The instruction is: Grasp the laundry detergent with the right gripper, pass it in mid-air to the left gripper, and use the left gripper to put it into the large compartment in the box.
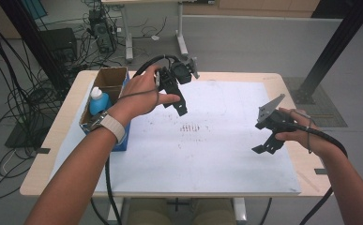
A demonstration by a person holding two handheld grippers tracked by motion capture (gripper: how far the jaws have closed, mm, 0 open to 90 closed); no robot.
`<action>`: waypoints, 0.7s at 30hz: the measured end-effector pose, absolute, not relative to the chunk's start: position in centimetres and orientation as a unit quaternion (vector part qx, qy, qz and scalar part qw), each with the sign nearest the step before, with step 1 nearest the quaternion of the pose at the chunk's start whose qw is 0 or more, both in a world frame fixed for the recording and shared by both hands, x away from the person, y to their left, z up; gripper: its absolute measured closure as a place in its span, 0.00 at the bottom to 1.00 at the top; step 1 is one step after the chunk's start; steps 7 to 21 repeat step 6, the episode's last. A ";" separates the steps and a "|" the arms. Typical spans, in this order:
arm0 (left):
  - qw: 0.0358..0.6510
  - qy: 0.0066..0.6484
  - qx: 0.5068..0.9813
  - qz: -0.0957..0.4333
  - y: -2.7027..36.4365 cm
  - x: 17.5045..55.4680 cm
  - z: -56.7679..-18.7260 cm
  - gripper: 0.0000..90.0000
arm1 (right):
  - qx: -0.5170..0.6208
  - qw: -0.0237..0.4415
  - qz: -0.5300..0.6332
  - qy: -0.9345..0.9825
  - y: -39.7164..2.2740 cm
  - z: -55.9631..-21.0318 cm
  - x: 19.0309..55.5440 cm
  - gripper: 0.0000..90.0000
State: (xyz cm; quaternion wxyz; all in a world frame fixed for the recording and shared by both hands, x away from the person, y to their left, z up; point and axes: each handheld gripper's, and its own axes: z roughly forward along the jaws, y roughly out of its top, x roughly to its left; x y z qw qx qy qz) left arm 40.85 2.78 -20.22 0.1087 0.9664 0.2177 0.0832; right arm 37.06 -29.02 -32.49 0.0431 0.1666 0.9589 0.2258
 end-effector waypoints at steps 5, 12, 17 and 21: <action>0.108 0.219 0.966 0.083 2.7 40.8 -20.3 0.12 | 0.167 0.044 0.227 0.958 -29.1 -32.5 37.1 0.07; 0.108 0.219 0.966 0.082 2.7 40.8 -20.3 0.12 | 0.166 0.043 0.227 0.959 -29.1 -32.5 37.1 0.07; 0.108 0.219 0.966 0.082 2.7 40.8 -20.3 0.12 | 0.166 0.043 0.227 0.959 -29.1 -32.5 37.1 0.07; 0.108 0.219 0.966 0.082 2.7 40.8 -20.3 0.12 | 0.166 0.043 0.227 0.959 -29.1 -32.5 37.1 0.07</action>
